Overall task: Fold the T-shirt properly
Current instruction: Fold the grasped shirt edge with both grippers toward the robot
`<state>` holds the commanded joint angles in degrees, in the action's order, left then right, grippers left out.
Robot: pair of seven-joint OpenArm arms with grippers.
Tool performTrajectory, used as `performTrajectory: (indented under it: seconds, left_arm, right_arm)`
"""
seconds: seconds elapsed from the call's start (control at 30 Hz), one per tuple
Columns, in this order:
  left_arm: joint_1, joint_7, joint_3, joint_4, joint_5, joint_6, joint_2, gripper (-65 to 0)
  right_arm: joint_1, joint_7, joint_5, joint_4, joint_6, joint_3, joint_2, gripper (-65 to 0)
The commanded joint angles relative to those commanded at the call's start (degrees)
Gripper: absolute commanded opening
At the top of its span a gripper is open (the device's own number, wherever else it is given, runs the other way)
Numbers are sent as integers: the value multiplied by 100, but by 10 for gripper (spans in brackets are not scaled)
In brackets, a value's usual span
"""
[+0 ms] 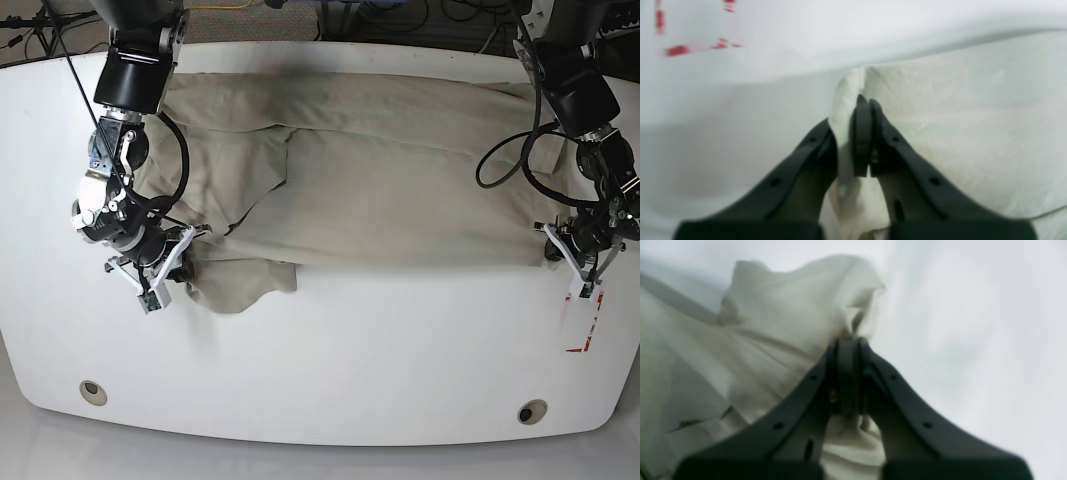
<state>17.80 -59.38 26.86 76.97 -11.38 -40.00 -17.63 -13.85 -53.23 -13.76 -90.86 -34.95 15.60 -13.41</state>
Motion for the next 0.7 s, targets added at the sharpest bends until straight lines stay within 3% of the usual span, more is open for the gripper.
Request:
performTrajectory:
  seconds: [0.37,0.7]
  left_arm:
    - [-527,-18,0,668,0,0,-35,-650]
    - [-1292,-26,9,1389,0,0,-35,-650]
  right_arm:
    - [396,-527,-53,-914,-9,158,-53,-650]
    - [1160,-598,-53,-1653,-9,229,-53,-650]
